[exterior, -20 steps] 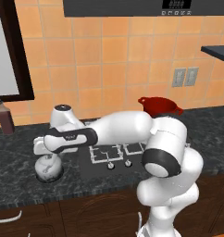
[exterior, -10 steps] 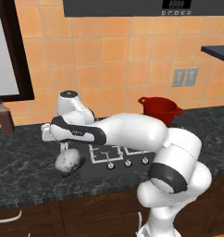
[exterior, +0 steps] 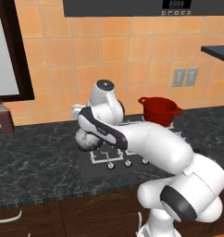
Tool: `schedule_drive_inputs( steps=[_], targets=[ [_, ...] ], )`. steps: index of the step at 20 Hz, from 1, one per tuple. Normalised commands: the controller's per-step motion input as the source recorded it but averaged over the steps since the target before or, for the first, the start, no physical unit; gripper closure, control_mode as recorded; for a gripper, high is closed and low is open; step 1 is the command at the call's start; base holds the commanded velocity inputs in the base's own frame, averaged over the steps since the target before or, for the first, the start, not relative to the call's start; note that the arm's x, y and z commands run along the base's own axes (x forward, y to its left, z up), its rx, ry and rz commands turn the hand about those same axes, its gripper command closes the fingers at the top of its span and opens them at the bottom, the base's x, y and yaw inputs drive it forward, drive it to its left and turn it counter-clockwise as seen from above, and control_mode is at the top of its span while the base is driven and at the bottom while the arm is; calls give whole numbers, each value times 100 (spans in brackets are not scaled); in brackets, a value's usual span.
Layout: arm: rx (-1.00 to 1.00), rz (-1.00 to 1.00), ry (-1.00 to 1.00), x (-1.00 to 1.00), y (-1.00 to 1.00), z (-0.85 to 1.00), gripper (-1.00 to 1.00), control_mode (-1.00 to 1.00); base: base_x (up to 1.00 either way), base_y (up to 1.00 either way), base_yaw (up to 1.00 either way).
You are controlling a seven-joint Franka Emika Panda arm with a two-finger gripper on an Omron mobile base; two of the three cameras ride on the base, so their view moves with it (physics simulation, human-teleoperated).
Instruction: Pick the kettle from the counter and place it on a stove burner. Then turn the burner on.
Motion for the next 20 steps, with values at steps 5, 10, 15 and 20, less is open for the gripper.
schedule_drive_inputs(
  steps=[5, 10, 15, 20],
  targets=[
    [8, -9, -21, 61, -97, 0, 100, -100, 0, 0, 0],
    [3, 0, -14, 40, -28, -27, 100, -100, 0, 0, 0],
    [7, 0, -21, 23, 0, -14, 100, -100, 0, 0, 0],
    [19, 0, -13, 18, 0, -21, 100, -100, 0, 0, 0]
  ],
)
